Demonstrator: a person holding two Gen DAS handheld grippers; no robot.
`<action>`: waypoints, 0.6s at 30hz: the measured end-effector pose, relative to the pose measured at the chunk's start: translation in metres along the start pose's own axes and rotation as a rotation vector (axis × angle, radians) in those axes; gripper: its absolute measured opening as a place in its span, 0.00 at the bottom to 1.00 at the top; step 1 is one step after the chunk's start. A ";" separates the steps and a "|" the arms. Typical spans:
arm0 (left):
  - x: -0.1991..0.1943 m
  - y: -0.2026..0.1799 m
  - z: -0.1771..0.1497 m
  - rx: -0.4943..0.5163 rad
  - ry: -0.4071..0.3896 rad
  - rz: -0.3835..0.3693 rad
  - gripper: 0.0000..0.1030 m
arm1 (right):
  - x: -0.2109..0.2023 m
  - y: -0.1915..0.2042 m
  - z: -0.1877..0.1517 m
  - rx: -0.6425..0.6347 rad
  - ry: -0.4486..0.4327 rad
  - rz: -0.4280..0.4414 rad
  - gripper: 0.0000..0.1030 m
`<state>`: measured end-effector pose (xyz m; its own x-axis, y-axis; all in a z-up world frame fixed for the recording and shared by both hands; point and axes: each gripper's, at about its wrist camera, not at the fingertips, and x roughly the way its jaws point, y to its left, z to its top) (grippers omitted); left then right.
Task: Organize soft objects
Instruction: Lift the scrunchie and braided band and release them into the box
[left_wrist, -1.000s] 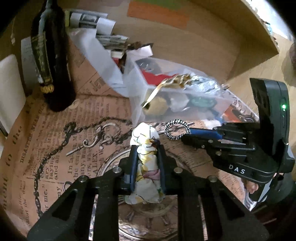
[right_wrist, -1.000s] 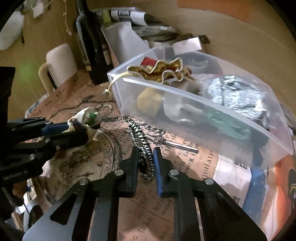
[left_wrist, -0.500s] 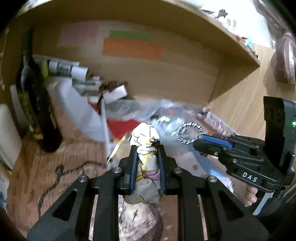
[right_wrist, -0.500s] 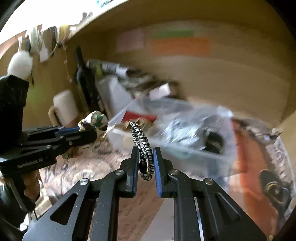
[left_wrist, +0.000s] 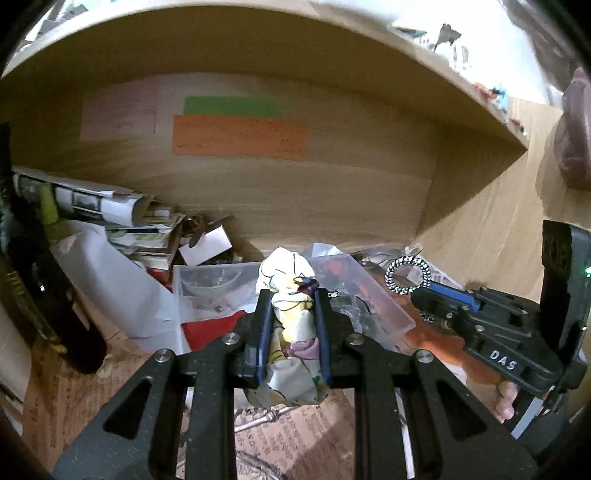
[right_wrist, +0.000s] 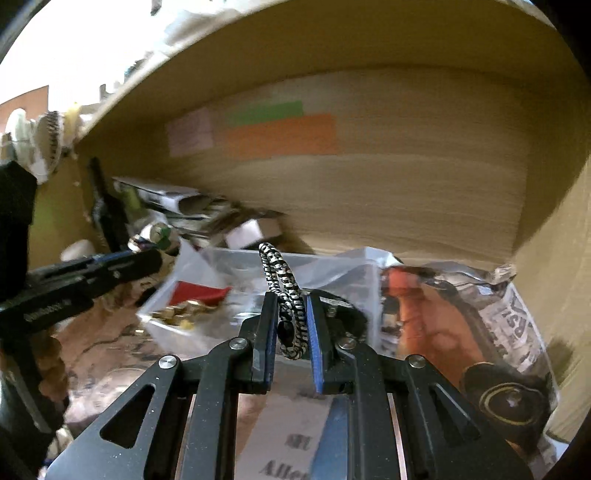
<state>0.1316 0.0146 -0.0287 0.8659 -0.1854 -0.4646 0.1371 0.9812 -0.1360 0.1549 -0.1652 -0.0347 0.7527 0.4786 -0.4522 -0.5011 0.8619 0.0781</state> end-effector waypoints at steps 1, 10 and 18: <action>0.007 -0.001 0.001 0.006 0.011 0.009 0.20 | 0.006 -0.003 -0.001 -0.001 0.010 -0.018 0.14; 0.069 0.004 -0.007 0.018 0.141 0.046 0.20 | 0.047 -0.024 -0.014 0.056 0.121 -0.031 0.17; 0.098 0.004 -0.017 0.015 0.217 0.057 0.44 | 0.053 -0.019 -0.017 0.024 0.147 -0.046 0.42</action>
<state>0.2092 -0.0011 -0.0898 0.7488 -0.1353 -0.6488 0.0998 0.9908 -0.0916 0.1968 -0.1594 -0.0756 0.7027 0.4106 -0.5811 -0.4562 0.8867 0.0748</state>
